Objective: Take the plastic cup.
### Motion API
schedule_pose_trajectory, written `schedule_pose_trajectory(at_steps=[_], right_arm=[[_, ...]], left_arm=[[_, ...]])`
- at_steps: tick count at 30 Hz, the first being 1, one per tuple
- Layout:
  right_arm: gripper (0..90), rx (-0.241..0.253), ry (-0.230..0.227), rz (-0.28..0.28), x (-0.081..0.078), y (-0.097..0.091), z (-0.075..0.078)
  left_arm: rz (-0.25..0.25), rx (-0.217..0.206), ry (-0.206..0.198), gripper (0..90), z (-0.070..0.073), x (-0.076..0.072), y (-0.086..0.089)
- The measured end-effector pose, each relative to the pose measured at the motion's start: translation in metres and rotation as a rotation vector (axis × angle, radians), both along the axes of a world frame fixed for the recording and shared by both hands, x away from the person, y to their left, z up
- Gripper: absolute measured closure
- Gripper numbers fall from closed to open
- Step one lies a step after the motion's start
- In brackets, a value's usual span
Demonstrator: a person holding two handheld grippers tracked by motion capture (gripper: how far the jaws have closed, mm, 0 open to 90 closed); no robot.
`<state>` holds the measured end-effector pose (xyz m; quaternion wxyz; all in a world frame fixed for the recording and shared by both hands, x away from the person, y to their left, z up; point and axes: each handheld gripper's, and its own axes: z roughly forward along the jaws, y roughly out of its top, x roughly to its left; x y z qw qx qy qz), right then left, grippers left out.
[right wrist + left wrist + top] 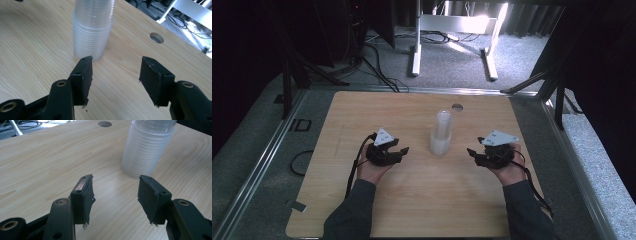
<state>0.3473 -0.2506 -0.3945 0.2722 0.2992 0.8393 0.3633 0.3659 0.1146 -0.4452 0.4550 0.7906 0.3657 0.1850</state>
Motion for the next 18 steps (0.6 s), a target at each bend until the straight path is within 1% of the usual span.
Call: schedule_pose_trajectory(at_steps=[1, 2, 4, 7, 8, 9, 18], right_arm=[[43.3, -0.004, -0.001, 0.002, 0.001, 0.001, 0.002], [43.3, -0.004, -0.001, 0.002, 0.001, 0.001, 0.002], [44.1, 0.003, -0.002, 0.008, 0.003, 0.002, 0.004], [44.0, 0.008, 0.0, 0.01, 0.004, 0.003, 0.005], [44.0, 0.008, 0.0, 0.01, 0.004, 0.003, 0.005], [43.7, 0.014, 0.002, 0.017, 0.006, 0.006, 0.007], [41.9, 0.019, -0.003, 0.028, 0.009, 0.013, 0.011]], left_arm=[[-0.009, -0.01, -0.003, 43.0, 0.001, 0.001, -0.002], [-0.009, -0.01, -0.003, 41.8, 0.001, 0.001, -0.002], [-0.022, -0.022, -0.006, 39.8, 0.001, 0.004, -0.006], [-0.023, -0.024, -0.006, 38.7, 0.001, 0.004, -0.007], [-0.028, -0.02, -0.012, 38.7, 0.002, 0.006, -0.011], [-0.033, -0.02, -0.017, 36.7, 0.002, 0.007, -0.014], [-0.058, -0.027, -0.028, 36.0, 0.003, 0.012, -0.027]])
